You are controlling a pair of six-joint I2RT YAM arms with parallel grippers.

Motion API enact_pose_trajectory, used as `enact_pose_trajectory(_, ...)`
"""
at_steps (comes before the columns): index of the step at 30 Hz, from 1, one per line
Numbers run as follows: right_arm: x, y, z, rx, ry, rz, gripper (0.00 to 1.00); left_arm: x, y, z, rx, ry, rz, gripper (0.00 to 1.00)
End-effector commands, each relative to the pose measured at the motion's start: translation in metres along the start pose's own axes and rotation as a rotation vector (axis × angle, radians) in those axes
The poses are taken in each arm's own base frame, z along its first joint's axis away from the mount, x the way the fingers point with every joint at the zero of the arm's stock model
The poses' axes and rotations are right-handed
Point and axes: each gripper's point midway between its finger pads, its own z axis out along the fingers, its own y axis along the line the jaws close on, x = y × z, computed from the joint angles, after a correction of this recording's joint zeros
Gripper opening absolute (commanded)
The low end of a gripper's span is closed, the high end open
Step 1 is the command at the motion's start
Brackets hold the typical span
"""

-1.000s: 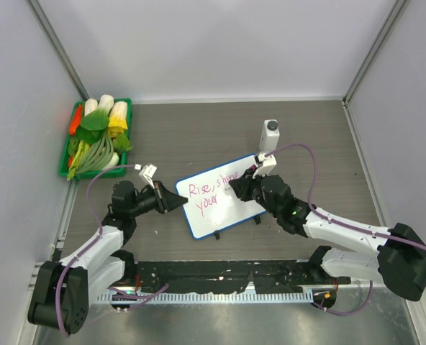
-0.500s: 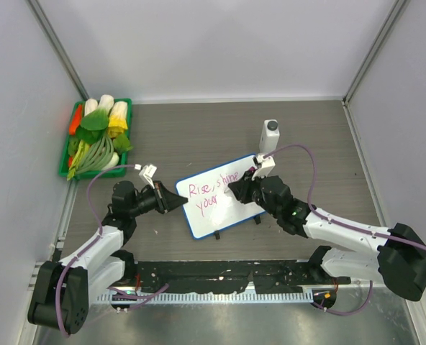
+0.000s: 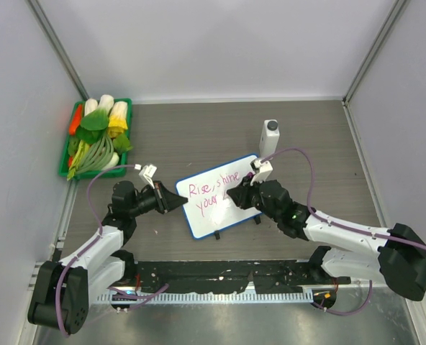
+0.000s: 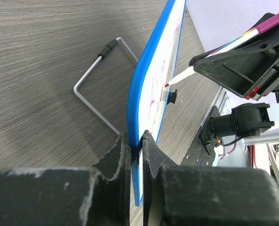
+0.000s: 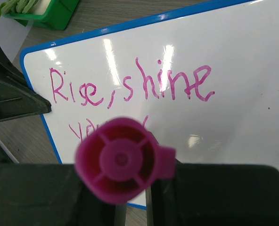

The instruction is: Write a sentence on the whiteboard

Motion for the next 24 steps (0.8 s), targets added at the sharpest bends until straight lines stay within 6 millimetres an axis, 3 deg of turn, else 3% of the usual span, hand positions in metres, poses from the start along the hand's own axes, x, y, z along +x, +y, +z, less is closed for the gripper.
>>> enact_pose_trajectory(1,-0.008,-0.001,-0.004,0.016,-0.029,-0.01,0.02,-0.008,0.011,0.001,-0.044,-0.042,0.08,0.0)
enact_pose_trajectory(7,-0.022,0.0,-0.007,0.028,-0.067,-0.018,0.01,-0.008,0.011,0.001,-0.042,-0.04,0.079,0.0)
enact_pose_trajectory(17,-0.055,0.019,-0.011,-0.015,-0.139,-0.02,0.01,-0.008,0.011,0.0,-0.044,-0.042,0.078,0.0)
enact_pose_trajectory(24,-0.055,0.013,-0.001,0.025,-0.137,-0.031,0.01,-0.009,0.011,0.0,-0.044,-0.046,0.083,0.0)
